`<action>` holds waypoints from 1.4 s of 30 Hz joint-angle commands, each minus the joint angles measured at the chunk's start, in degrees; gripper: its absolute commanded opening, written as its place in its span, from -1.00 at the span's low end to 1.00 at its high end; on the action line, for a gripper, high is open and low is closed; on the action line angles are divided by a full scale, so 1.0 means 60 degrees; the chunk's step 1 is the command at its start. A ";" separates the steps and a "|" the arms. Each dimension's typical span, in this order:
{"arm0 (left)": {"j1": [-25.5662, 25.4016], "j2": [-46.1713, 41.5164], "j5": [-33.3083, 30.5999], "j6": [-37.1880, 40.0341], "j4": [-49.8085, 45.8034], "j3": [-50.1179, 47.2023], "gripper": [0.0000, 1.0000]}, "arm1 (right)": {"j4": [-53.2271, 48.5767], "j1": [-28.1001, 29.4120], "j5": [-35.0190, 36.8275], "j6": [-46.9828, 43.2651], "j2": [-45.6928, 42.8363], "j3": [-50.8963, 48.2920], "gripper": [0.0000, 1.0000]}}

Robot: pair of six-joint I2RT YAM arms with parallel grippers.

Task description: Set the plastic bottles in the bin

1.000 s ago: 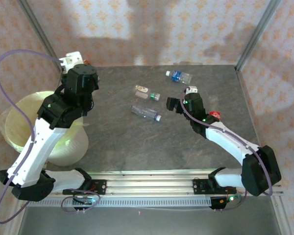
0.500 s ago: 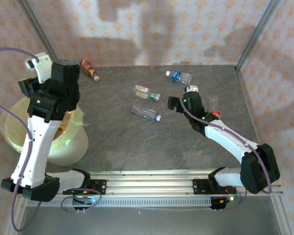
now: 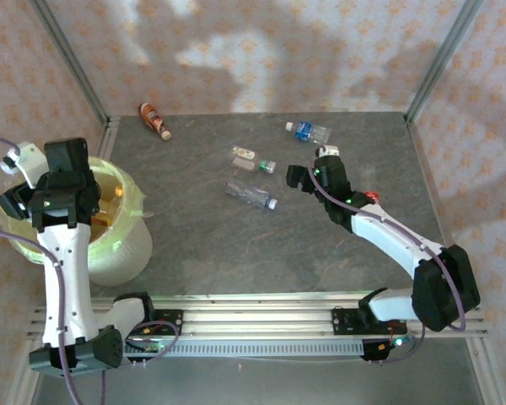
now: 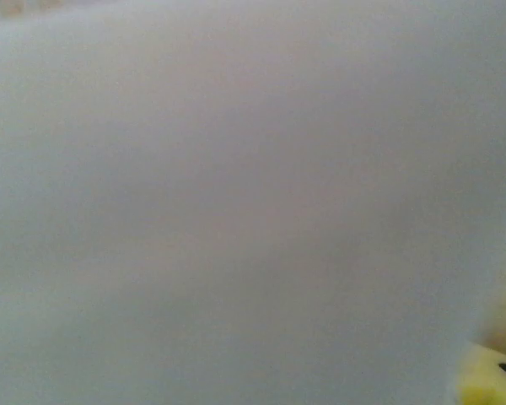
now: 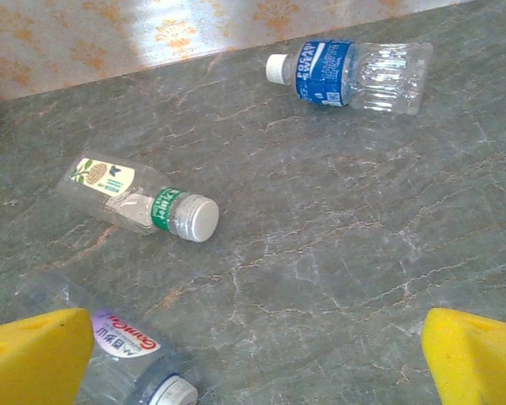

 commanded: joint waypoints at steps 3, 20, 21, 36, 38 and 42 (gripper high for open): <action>0.0980 -0.0256 0.0500 0.0322 0.1081 -0.0737 -0.07 | -0.0198 -0.0025 -0.0326 -0.0069 0.0223 0.0435 0.99; 0.2207 0.0052 0.1858 -0.1153 -0.0491 0.0408 0.79 | -0.0210 -0.0025 -0.0283 -0.0057 0.0433 0.0471 0.99; 0.2211 0.0025 0.2033 -0.1175 -0.0525 0.0471 0.80 | -0.0197 -0.0029 -0.0279 -0.0030 0.0434 0.0460 0.99; 0.1847 -0.0231 0.7550 -0.2621 -0.0926 0.1474 0.99 | 0.0749 -0.0016 -0.0216 0.0066 -0.0092 -0.0153 0.99; 0.1202 -0.0239 0.8082 -0.3003 -0.0727 0.1538 0.99 | 0.0859 -0.0021 -0.0184 0.0074 -0.0127 -0.0217 0.99; -0.0412 -0.0272 0.8545 -0.3877 0.0173 0.1438 0.99 | 0.0916 -0.0021 -0.0151 0.0062 -0.0100 -0.0242 0.99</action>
